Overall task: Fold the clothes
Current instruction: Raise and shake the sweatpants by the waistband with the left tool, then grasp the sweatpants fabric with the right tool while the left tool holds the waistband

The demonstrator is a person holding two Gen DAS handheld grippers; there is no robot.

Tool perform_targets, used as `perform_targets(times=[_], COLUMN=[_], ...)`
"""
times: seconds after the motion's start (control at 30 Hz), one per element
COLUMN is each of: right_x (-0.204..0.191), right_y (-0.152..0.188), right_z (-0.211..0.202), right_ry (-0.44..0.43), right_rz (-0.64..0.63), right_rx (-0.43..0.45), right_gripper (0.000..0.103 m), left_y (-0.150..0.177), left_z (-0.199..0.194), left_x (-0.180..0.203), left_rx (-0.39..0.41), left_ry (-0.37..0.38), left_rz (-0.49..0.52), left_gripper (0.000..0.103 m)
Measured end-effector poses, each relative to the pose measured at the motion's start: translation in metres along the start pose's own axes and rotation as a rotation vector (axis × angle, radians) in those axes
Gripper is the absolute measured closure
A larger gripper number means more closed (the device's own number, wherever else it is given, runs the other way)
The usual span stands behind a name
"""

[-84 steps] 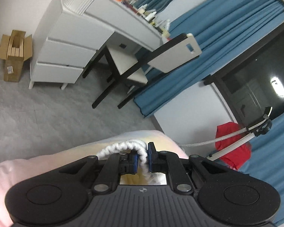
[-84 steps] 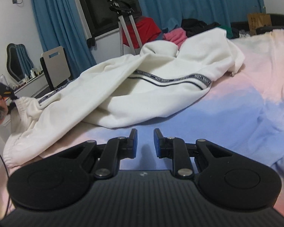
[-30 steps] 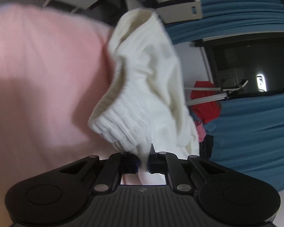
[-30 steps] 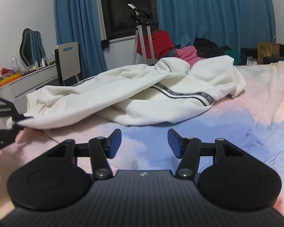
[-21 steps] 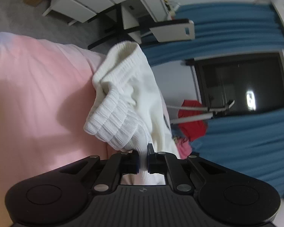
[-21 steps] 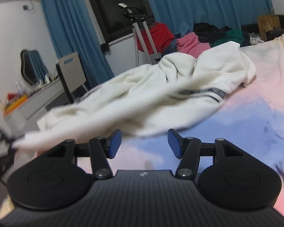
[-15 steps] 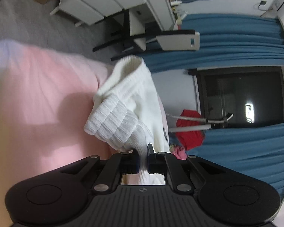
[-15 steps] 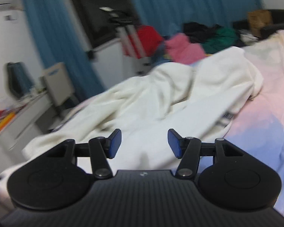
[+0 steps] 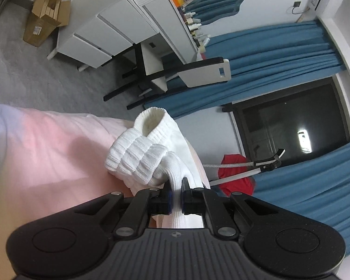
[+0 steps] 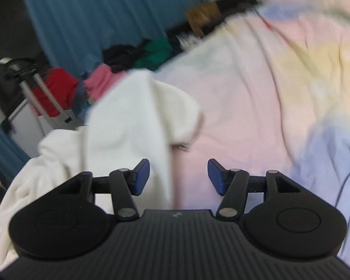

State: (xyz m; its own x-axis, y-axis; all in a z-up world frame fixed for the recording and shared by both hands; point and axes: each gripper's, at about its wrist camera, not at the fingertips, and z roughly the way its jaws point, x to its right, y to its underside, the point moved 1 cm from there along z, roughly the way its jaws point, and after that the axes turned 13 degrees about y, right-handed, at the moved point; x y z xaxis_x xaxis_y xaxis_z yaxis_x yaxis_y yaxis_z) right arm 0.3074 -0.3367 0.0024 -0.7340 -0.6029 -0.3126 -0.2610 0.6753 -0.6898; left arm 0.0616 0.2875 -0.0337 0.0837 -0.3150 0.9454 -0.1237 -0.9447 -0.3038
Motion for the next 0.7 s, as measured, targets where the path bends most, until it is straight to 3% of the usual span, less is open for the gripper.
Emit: perform_targets(times=[0.07,0.13,0.23,0.4,0.53,0.6,0.7], right_x=[0.015,0.019,0.013,0.005,0.029,0.052,0.080], right_y=[-0.002,-0.003,-0.008,-0.026,-0.038,-0.039,-0.035], right_z=[0.026,0.038,0.042,-0.003,-0.046,-0.066,-0.086], right_ry=[-0.124,-0.205,-0.248,-0.269,-0.268,-0.278,-0.292], right_rz=[0.069,0.094,0.054,-0.079,-0.107,-0.099,-0.064], right_rx=[-0.090,-0.113,-0.096,0.038,0.079,0.065,-0.024], right_gripper=[0.045,0.048,0.094,0.097,0.097,0.097,0.097], left_y=[0.000,0.000,0.004,0.005,0.000,-0.002,-0.007], left_z=[0.001,0.000,0.002,0.002,-0.003,-0.007,-0.014], left_x=[0.000,-0.001,0.003,0.008,0.008,0.010,0.010], left_rx=[0.000,0.002,0.009,0.015,0.001,-0.012,-0.030], left_ry=[-0.004,-0.003,-0.017,-0.031,-0.038,-0.042,-0.045], left_rz=[0.011,0.016,0.055,0.083,0.068,0.060,0.030], left_gripper=[0.096,0.096,0.096,0.096,0.096,0.096,0.096])
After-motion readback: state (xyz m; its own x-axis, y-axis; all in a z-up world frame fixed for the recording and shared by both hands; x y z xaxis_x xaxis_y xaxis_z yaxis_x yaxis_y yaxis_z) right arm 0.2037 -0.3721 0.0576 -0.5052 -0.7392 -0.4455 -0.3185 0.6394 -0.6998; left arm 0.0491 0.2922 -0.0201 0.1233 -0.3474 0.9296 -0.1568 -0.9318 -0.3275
